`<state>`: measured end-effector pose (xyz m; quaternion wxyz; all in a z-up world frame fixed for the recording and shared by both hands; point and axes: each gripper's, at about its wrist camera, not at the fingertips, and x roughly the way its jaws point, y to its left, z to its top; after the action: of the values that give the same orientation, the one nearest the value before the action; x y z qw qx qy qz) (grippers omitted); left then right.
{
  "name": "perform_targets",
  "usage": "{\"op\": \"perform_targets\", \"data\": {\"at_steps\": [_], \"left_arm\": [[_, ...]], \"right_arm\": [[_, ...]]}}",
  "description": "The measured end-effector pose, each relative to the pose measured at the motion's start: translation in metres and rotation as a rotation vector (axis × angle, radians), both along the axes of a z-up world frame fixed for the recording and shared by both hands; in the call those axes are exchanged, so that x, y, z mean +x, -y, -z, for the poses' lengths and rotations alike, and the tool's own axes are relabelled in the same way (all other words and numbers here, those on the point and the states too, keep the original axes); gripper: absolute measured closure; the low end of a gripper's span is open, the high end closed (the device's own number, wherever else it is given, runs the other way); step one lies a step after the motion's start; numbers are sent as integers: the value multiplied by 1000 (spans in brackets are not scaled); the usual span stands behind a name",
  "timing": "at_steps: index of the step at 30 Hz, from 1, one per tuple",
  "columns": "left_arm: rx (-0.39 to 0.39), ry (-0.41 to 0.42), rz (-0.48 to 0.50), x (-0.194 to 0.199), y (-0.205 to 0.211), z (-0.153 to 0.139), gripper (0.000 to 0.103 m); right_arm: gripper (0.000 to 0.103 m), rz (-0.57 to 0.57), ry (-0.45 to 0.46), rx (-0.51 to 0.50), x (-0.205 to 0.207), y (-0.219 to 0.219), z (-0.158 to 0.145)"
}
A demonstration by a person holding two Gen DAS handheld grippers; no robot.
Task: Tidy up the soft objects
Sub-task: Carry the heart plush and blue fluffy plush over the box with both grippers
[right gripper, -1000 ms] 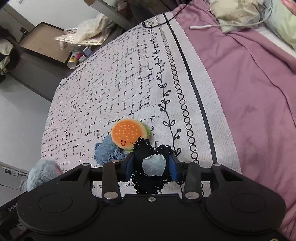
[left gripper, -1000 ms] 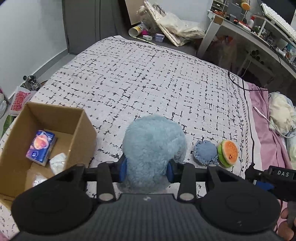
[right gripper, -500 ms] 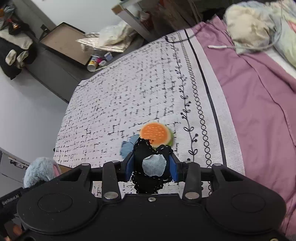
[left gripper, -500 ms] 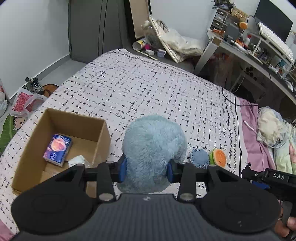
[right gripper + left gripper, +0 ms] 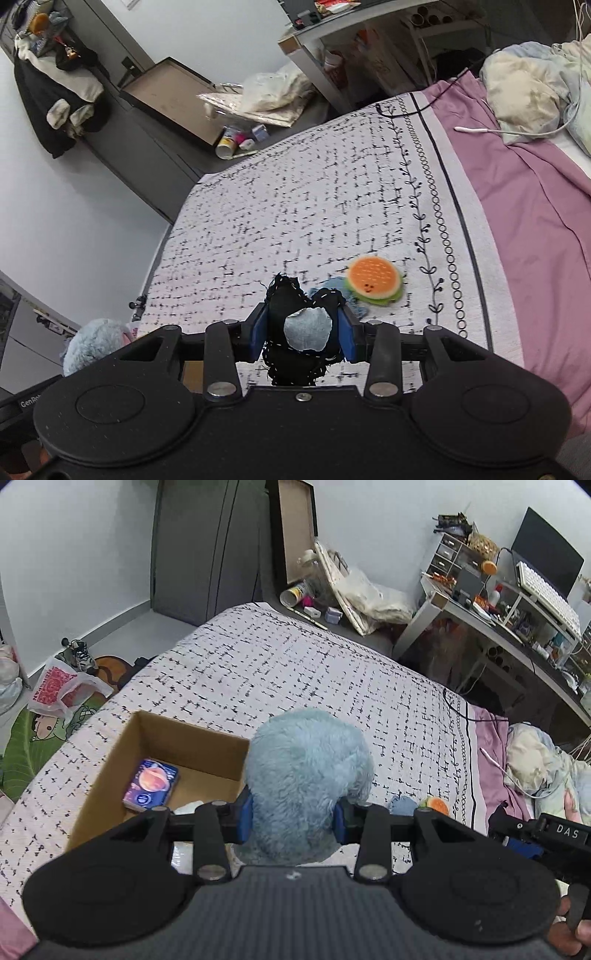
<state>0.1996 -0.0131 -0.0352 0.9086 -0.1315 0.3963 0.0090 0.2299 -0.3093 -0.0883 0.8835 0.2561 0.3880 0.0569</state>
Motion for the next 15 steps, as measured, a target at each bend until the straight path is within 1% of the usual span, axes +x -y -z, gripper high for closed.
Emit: {"op": "perform_targets", "data": {"at_steps": [6, 15], "left_arm": [[-9, 13, -21, -9, -20, -1, 63], [-24, 12, -54, -20, -55, 6, 63]], "right_arm": [[63, -13, 15, 13, -6, -15, -7], [63, -43, 36, 27, -14, -43, -6]]}}
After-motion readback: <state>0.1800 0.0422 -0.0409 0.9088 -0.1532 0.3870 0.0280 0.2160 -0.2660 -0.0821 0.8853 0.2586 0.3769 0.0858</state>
